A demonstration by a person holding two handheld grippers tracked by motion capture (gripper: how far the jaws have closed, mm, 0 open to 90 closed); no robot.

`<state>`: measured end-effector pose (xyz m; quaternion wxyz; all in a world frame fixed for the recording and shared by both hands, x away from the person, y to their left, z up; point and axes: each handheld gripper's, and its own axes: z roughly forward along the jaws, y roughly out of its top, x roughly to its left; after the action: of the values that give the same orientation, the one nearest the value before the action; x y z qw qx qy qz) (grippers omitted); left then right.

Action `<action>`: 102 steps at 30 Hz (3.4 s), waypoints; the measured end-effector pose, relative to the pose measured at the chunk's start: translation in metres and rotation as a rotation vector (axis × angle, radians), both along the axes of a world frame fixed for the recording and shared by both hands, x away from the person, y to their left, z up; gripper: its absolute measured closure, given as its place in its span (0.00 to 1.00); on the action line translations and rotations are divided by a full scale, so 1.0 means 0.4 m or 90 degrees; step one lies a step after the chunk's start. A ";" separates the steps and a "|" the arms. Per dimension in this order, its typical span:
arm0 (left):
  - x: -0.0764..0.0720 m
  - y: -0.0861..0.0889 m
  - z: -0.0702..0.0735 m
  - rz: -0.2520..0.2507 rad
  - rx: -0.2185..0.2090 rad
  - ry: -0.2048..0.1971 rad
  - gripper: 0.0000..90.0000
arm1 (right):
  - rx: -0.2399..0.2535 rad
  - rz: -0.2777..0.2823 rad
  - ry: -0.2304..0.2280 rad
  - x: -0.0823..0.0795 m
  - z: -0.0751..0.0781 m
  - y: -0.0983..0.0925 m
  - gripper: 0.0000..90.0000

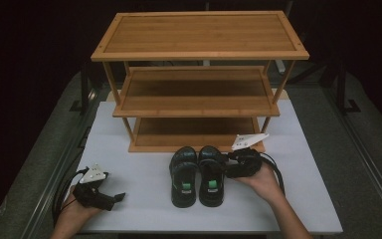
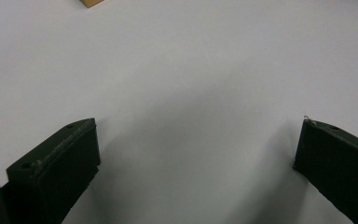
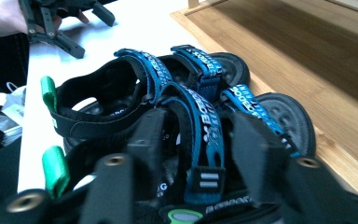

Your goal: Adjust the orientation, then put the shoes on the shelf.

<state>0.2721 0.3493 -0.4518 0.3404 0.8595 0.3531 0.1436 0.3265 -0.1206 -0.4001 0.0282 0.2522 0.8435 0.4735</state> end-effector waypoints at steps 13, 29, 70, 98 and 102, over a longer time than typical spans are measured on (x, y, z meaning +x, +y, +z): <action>0.008 -0.048 0.059 -0.039 -0.077 -0.004 0.04 | 0.003 -0.019 -0.015 -0.018 0.020 -0.020 0.51; 0.067 -0.223 0.153 -0.164 -0.092 -0.026 0.16 | -0.001 -0.014 -0.013 -0.018 0.021 -0.023 0.51; 0.138 -0.430 0.135 -0.262 -0.057 0.001 0.77 | -0.011 -0.027 0.017 -0.015 -0.019 -0.011 0.77; 0.293 -0.467 0.154 -0.156 -0.096 -0.145 0.79 | 0.012 -0.142 -0.099 0.132 0.016 -0.002 0.78; 0.307 -0.467 0.142 -0.141 -0.097 -0.166 0.79 | 0.020 -0.151 -0.117 0.148 0.010 0.003 0.78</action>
<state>0.3950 0.1623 -0.3949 0.4613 0.8389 0.2193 0.1882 0.3858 -0.1192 -0.3960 0.1572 0.3058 0.7943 0.5009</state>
